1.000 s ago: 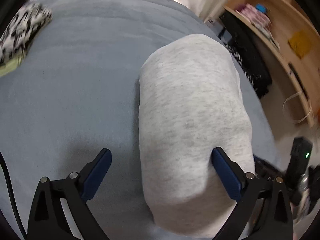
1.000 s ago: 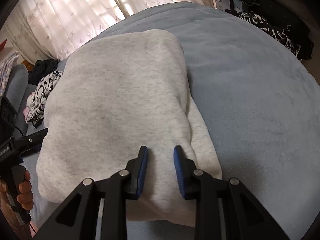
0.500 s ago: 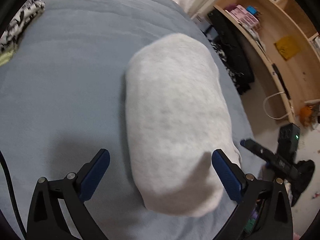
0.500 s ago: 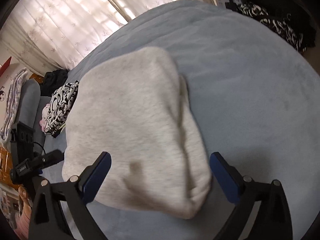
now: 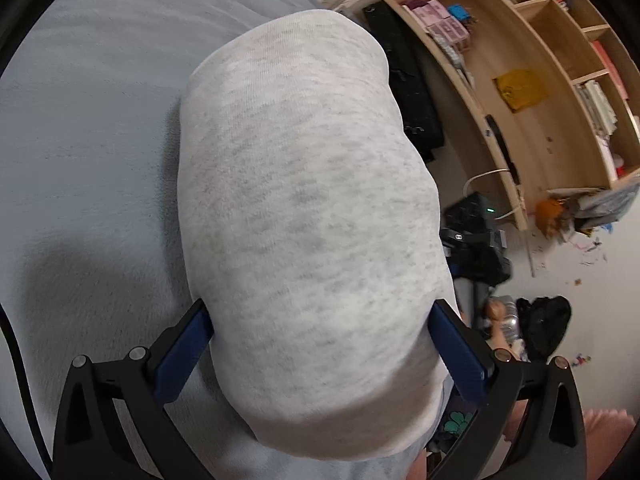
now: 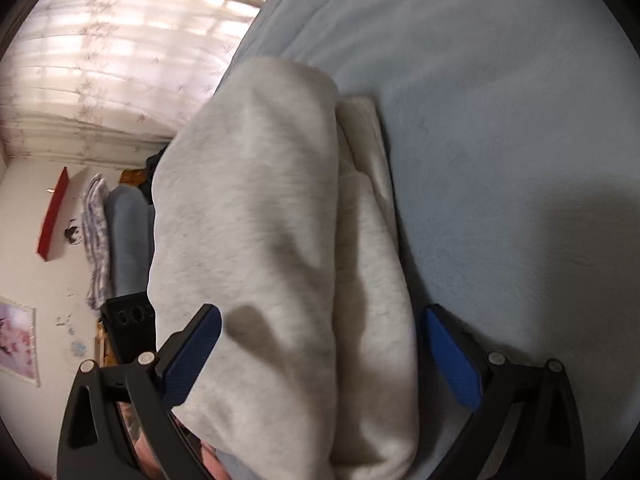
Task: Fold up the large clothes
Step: 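Carry the hoodie bundle with both grippers onto the black-and-white folded garment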
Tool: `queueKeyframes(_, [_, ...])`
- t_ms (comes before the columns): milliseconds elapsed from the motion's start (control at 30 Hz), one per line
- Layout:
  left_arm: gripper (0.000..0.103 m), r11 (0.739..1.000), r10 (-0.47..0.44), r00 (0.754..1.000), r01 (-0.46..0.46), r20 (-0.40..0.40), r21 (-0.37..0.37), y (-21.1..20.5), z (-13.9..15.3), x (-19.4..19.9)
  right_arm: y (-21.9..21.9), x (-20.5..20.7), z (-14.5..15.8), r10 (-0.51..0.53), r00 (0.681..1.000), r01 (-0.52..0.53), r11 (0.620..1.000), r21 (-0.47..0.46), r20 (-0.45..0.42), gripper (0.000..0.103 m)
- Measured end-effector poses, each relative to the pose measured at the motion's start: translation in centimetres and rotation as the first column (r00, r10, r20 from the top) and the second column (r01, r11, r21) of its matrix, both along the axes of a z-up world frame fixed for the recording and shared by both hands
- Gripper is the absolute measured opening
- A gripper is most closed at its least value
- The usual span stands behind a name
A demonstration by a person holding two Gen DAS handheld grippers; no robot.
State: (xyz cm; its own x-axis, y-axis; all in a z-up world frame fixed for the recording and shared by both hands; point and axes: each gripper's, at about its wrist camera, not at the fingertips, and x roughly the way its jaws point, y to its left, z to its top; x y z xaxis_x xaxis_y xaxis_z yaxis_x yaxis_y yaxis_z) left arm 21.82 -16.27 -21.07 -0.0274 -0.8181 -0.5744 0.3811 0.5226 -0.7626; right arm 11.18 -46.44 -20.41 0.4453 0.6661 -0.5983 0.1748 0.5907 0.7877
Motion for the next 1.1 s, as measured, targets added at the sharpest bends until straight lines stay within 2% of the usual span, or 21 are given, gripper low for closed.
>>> queueKeyframes(100, [0.103,0.998,-0.008,1.0,0.007,-0.019,-0.056,0.4,-1.0,0.6,1.7,1.3,-0.4,0.104,0.994,-0.105,0.994,0.036,0.033,0.101])
queueKeyframes(200, [0.103,0.998,-0.012,0.998,0.008,-0.066,-0.07,1.0,-1.6,0.8,4.1,2.7,0.0,0.192,0.98,-0.191,0.981,-0.022,0.055,0.103])
queueKeyframes(267, [0.103,0.995,-0.011,0.991,-0.003,-0.133,-0.1,1.8,-2.6,0.9,5.0,3.4,-0.2,0.218,0.974,-0.217,0.976,-0.032,0.054,0.103])
queueKeyframes(333, [0.103,0.992,-0.012,0.984,-0.01,-0.179,-0.122,1.9,-3.6,0.9,5.1,3.5,-0.5,0.214,0.976,-0.213,0.977,-0.034,0.043,0.103])
queueKeyframes(467, [0.103,0.994,-0.028,0.985,0.01,-0.169,-0.108,0.9,-3.5,0.9,5.0,3.4,-0.5,0.189,0.981,-0.186,0.981,-0.057,0.046,0.103])
queueKeyframes(633, [0.103,0.998,-0.054,0.98,0.047,-0.193,-0.041,-0.3,-3.0,1.7,5.1,3.2,-0.1,0.143,0.988,-0.137,0.985,-0.104,0.057,0.1])
queueKeyframes(700, [0.103,0.998,-0.062,0.978,0.065,-0.201,0.008,-1.3,-2.3,1.7,5.3,2.9,0.0,0.121,0.99,-0.111,0.985,-0.129,0.068,0.095])
queueKeyframes(733, [0.103,0.996,-0.068,0.978,0.078,-0.196,0.046,-1.8,-1.8,1.7,5.4,2.7,0.2,0.114,0.99,-0.102,0.985,-0.142,0.081,0.089])
queueKeyframes(767, [0.103,0.995,-0.068,0.98,0.081,-0.186,0.065,-2.2,-1.3,1.7,5.4,2.3,0.4,0.106,0.99,-0.092,0.986,-0.14,0.096,0.078])
queueKeyframes(800, [0.103,0.992,-0.068,0.985,0.083,-0.161,0.09,-2.6,-0.8,1.5,5.3,2.1,0.6,0.096,0.99,-0.082,0.988,-0.134,0.108,0.072])
queueKeyframes(833, [0.103,0.989,-0.073,0.99,0.087,-0.119,0.116,-2.9,0.1,1.0,5.3,1.8,1.0,0.088,0.989,-0.072,0.988,-0.134,0.122,0.059])
queueKeyframes(867, [0.103,0.988,-0.076,0.993,0.087,-0.092,0.126,-3.1,0.7,0.7,5.7,1.4,1.9,0.1,0.983,-0.073,0.983,-0.17,0.154,0.05])
queueKeyframes(933, [0.103,0.988,-0.076,0.995,0.083,-0.059,0.13,-3.0,1.6,0.1,6.6,1.0,3.5,0.132,0.972,-0.083,0.967,-0.242,0.194,0.044])
queueKeyframes(1000, [0.103,0.988,-0.068,0.997,0.071,-0.028,0.135,-2.6,2.3,-0.4,7.2,0.8,4.4,0.148,0.964,-0.084,0.958,-0.275,0.221,0.043])
queueKeyframes(1100, [0.103,0.99,-0.043,0.999,0.043,0.001,0.131,-1.9,4.1,-0.3,7.3,0.4,5.3,0.133,0.954,-0.063,0.965,-0.253,0.27,0.042])
